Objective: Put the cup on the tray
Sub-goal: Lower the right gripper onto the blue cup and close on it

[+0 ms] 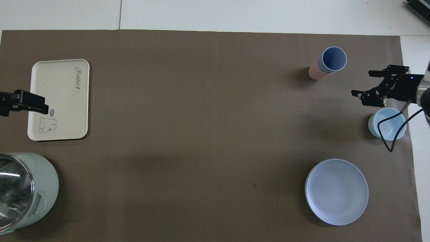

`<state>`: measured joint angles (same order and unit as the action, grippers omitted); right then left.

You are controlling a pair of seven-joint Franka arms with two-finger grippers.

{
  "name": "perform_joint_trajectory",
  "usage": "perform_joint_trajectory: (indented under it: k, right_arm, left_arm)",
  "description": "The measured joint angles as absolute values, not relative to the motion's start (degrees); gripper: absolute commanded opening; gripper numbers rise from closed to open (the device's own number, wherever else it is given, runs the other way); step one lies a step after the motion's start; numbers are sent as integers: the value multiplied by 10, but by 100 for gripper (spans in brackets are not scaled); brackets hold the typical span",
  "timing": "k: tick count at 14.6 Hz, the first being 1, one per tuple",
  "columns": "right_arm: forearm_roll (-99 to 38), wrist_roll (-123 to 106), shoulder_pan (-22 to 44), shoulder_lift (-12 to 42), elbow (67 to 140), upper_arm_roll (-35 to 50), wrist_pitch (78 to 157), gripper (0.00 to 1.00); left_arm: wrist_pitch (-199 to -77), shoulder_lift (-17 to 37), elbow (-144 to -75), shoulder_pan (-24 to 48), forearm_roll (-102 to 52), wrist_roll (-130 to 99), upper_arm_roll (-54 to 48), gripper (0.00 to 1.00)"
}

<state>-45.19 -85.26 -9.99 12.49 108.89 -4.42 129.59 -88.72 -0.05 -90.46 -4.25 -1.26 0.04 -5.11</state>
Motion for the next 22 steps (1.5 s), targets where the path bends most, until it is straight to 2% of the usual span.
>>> perform_joint_trajectory:
  k: [6,9,15,22]
  right_arm:
    - [-626,-1018,-114,213,1070,-44,1294,100]
    - [-670,-1041,-116,246,1055,-43,1289,100]
    - [-754,-1061,-113,284,1029,-27,1282,100]
    - [-755,-1076,-106,299,999,-25,1282,100]
  left_arm:
    - [-887,0,-905,-43,-13,0,-51,100]
    - [-887,0,-905,-43,-13,0,-51,100]
    - [-887,0,-905,-43,-13,0,-51,100]
    - [-887,0,-905,-43,-13,0,-51,100]
